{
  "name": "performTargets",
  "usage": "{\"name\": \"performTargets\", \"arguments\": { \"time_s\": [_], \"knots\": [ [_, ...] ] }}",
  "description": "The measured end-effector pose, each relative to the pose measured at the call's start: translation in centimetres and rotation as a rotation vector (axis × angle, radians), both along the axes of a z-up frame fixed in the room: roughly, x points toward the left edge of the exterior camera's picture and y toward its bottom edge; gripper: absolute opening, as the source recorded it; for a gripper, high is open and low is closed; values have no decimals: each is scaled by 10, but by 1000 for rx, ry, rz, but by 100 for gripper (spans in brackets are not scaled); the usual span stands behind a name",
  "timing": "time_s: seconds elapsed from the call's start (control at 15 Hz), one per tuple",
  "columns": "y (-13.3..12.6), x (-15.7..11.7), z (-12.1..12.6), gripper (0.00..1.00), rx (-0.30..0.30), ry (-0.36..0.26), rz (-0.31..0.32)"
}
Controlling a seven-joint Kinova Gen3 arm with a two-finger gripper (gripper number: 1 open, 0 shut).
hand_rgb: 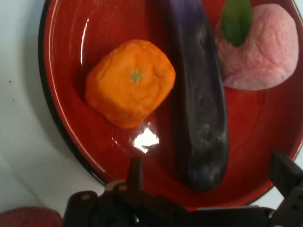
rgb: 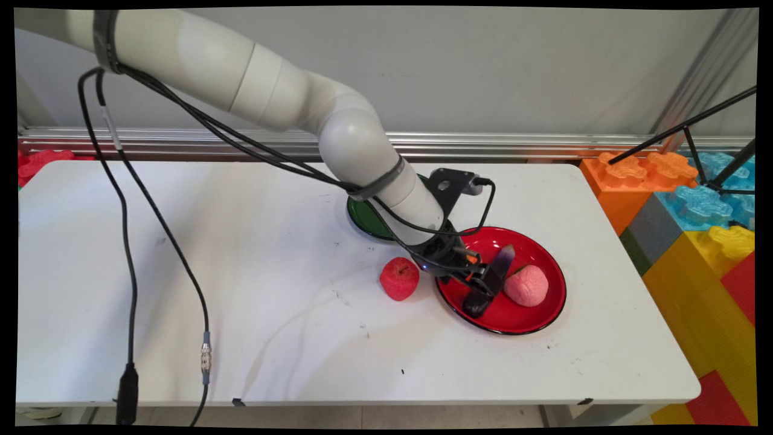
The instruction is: Pick up the eggplant from the red plate
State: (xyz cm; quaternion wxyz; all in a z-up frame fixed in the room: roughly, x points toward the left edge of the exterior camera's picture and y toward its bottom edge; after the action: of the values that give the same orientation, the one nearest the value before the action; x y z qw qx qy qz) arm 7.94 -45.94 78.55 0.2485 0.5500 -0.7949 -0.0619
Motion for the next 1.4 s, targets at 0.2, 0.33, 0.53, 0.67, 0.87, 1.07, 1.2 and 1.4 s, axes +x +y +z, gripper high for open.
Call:
{"name": "performTargets", "arguments": {
  "time_s": [0.2, 0.33, 0.53, 0.67, 0.87, 1.07, 1.2, 1.4],
  "knots": [
    [-3, -4, -9, 100, -12, 12, -2],
    [-4, -7, -14, 100, -19, 21, -4],
    [-6, -10, -19, 100, -29, 31, -7],
    [-8, -13, -23, 100, -34, 36, -11],
    [-8, -15, -28, 100, -38, 38, -20],
    [-7, -17, -32, 100, -40, 36, -32],
    [-6, -18, -34, 0, -43, 37, -45],
    [-5, -20, -36, 0, -48, 38, -62]
  ]
}}
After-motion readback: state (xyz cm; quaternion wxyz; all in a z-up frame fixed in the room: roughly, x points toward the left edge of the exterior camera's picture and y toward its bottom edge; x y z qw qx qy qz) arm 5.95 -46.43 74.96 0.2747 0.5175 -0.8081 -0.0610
